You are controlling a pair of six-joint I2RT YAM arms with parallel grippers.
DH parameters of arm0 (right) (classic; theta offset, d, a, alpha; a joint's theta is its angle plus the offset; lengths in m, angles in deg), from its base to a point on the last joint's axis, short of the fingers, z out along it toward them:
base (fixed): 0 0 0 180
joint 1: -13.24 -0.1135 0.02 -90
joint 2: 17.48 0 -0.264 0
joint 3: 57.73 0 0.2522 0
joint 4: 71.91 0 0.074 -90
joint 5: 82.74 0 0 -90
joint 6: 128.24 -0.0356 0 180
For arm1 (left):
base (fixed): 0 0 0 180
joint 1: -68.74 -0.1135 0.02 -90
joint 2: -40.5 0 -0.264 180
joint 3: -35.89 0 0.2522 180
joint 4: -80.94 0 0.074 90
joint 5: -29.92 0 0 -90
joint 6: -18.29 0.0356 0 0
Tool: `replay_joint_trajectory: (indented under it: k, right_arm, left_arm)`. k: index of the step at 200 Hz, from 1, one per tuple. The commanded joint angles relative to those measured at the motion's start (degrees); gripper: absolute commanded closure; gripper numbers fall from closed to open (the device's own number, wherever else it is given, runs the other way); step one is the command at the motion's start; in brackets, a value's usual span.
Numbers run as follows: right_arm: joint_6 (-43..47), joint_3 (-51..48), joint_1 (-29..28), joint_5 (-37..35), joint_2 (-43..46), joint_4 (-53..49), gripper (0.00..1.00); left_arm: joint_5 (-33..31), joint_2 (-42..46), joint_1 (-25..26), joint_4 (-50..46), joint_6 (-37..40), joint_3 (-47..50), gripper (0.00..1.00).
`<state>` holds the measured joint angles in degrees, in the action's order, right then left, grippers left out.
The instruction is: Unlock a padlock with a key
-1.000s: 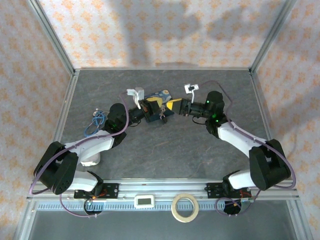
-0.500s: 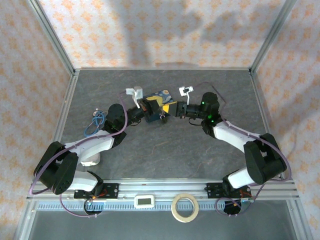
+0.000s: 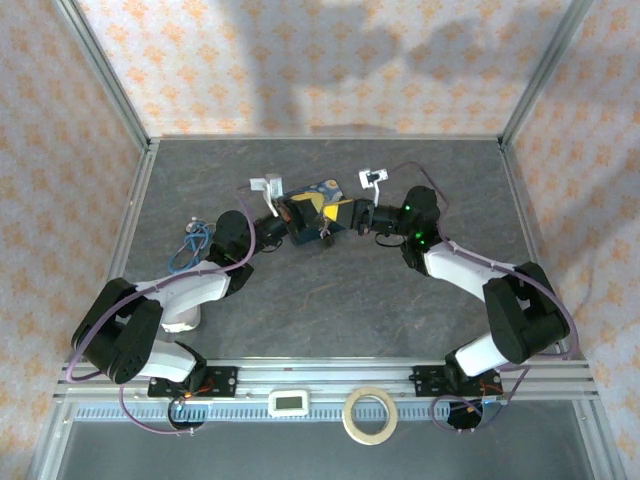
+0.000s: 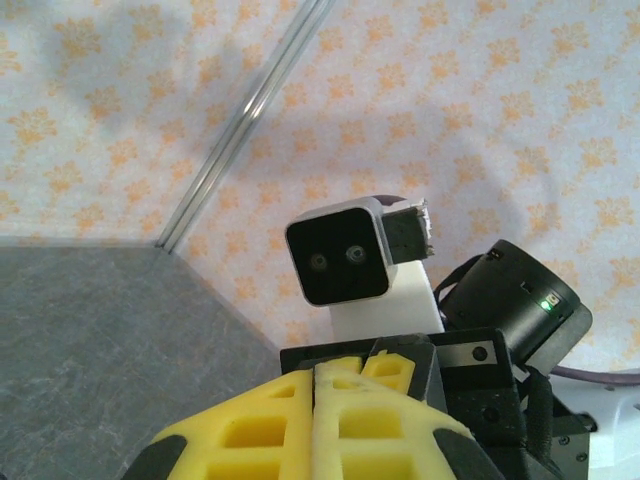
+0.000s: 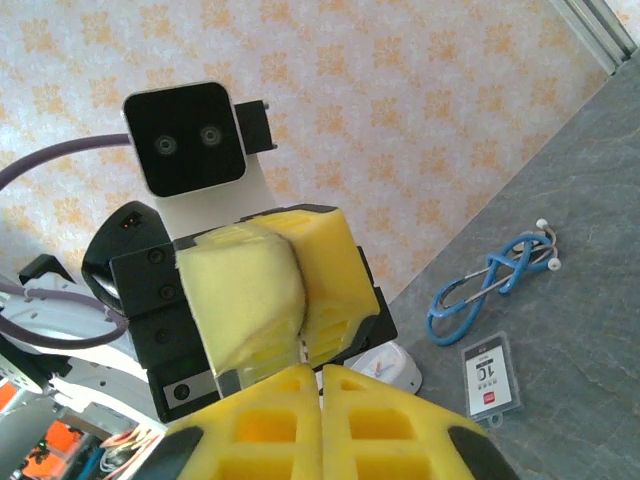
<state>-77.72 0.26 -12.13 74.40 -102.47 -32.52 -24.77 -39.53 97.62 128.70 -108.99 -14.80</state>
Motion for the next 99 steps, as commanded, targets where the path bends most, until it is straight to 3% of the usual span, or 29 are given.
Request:
replay_joint_trajectory:
  k: [1,31,42,56,63,78,99]
  right_arm:
    - [-0.65,-0.57,-0.4,-0.46,-0.2,4.24,0.96]
    - [-0.78,-0.71,-0.45,-1.05,-0.53,4.59,1.0]
    - [-0.52,-0.88,-0.44,-1.56,-0.31,4.43,1.0]
    - [0.81,-0.79,-0.44,-2.39,-0.08,2.89,1.0]
    - [2.4,-0.49,-0.41,-2.81,0.0,0.74,1.0]
    - [6.09,0.47,-0.39,-3.6,0.26,-4.8,1.0]
    - [10.86,1.68,-0.27,-5.18,0.68,-11.99,1.0]
  left_arm:
    - [0.12,0.54,0.16,3.47,-0.04,0.72,1.0]
    - [-0.35,0.64,0.17,3.31,-0.34,0.81,0.99]
    - [-1.15,0.96,0.14,2.42,-0.19,0.97,0.8]
    - [-3.91,2.08,0.05,1.22,-0.14,1.88,0.37]
    - [-6.01,2.81,0.05,0.55,-0.08,2.59,0.24]
    - [-9.25,4.57,-0.53,-0.86,-0.17,4.1,0.15]
    - [-10.2,5.6,-1.58,-3.26,-1.23,4.91,0.14]
